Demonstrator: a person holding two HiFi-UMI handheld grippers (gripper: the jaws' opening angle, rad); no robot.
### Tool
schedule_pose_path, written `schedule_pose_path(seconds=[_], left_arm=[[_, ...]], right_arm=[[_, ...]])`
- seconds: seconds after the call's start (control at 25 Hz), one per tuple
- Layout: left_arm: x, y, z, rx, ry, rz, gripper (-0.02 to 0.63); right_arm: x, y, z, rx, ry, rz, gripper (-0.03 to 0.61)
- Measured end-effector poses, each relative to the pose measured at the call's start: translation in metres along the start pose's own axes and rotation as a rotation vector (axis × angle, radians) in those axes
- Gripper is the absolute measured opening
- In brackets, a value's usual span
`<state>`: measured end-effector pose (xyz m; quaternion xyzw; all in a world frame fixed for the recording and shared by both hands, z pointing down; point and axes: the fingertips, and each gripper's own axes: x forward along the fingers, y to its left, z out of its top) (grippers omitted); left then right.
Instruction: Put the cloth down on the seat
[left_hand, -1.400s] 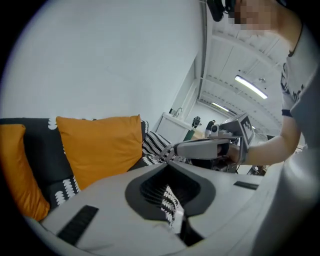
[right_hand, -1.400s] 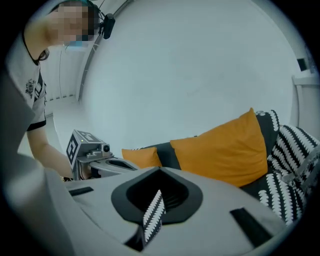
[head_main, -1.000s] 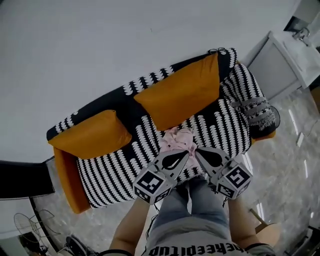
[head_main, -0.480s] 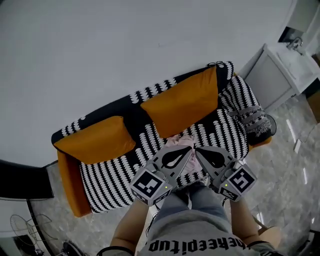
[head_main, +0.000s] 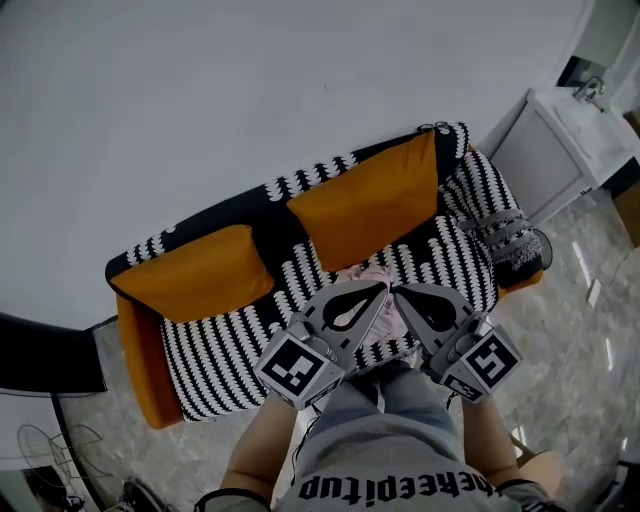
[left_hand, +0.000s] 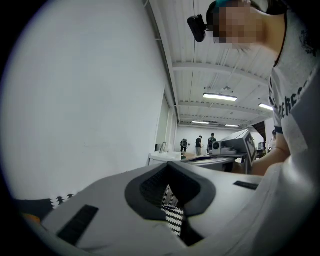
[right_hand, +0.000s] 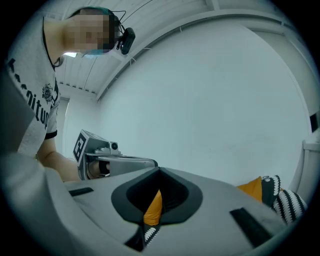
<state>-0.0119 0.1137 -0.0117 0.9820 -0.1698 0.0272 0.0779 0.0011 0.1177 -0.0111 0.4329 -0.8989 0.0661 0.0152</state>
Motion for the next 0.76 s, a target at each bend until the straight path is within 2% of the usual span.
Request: schedule_pose_path(seconds=[0.12, 0.4, 0.52, 0.76], left_arm=[[-0.003, -0.001, 0.002, 0.029, -0.021, 0.005, 0.018], [-0.012, -0.007, 0.0, 0.028, -0.015, 0.0, 0.018], [-0.013, -0.011, 0.0, -0.001, -0.002, 0.0, 0.018], [-0.009, -0.016, -0.008, 0.031, -0.008, -0.007, 0.018]], right_arm=[[-0.002, 0.003, 0.003, -0.005, -0.006, -0.001, -0.006], [-0.004, 0.016, 0.003, -0.018, -0.012, 0.0, -0.006], [-0.006, 0.018, 0.003, -0.022, -0.016, -0.001, -0.006], [-0.013, 0.017, -0.002, -0.028, -0.028, -0.002, -0.006]])
